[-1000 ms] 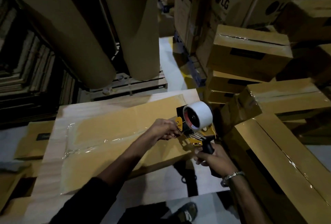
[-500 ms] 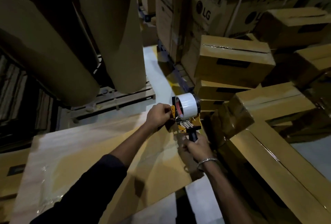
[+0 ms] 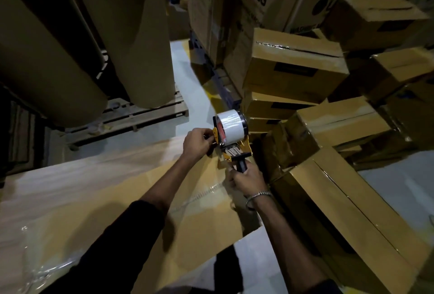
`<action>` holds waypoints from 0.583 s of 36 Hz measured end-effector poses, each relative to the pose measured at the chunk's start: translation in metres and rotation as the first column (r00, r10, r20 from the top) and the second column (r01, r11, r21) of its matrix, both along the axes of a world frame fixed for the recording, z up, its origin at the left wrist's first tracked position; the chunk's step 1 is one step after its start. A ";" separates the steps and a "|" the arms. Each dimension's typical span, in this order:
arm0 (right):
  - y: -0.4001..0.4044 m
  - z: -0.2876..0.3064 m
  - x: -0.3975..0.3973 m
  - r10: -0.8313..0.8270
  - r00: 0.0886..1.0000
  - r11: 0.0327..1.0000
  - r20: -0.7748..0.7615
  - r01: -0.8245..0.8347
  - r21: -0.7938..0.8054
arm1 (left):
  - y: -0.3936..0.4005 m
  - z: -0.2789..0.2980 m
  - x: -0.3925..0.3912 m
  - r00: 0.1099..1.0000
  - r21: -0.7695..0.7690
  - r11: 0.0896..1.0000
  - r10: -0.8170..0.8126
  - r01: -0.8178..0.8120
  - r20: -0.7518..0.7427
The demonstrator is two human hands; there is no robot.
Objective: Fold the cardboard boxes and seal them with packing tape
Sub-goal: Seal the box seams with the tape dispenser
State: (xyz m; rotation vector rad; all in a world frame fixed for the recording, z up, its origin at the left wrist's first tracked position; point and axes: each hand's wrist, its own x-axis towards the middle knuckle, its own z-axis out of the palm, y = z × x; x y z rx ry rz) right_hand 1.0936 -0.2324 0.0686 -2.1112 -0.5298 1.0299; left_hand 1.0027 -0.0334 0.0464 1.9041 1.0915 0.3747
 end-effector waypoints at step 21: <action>0.004 0.026 -0.007 -0.043 0.991 0.998 -0.125 0.049 0.047 | 0.017 -0.005 -0.002 0.983 -0.415 0.894 -0.119 0.166 0.138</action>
